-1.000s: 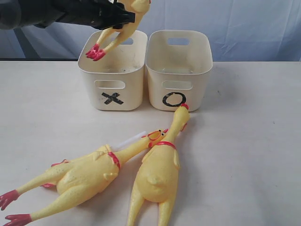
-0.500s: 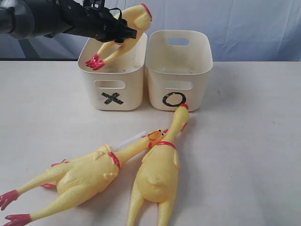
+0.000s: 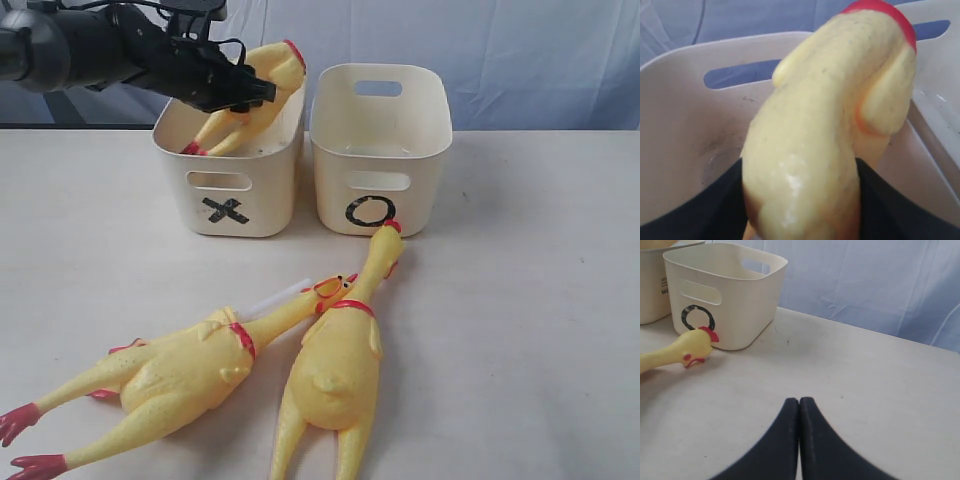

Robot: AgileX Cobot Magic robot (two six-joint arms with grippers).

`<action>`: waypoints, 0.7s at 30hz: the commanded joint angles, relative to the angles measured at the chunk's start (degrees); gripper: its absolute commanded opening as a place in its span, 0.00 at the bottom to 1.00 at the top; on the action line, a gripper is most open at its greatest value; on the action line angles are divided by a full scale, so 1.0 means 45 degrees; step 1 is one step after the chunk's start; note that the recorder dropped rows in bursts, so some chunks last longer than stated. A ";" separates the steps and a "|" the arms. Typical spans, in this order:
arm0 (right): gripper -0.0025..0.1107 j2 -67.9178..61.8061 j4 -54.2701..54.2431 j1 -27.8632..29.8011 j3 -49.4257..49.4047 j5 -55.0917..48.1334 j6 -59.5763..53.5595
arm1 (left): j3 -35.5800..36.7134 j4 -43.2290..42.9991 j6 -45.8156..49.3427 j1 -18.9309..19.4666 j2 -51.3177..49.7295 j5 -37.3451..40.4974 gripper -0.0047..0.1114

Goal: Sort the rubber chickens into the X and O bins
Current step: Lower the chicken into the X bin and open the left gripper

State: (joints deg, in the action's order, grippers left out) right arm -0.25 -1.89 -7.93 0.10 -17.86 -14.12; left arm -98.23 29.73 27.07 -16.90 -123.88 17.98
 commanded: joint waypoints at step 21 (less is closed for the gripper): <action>0.02 0.0056 -0.0037 -0.0046 -0.0022 0.0084 -0.0048 | -0.0126 0.1008 -0.1216 0.0040 -0.0377 -0.0151 0.73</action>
State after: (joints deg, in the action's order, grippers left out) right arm -0.25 -1.89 -7.93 0.10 -17.86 -14.12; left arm -98.47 33.64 21.89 -16.90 -126.05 17.81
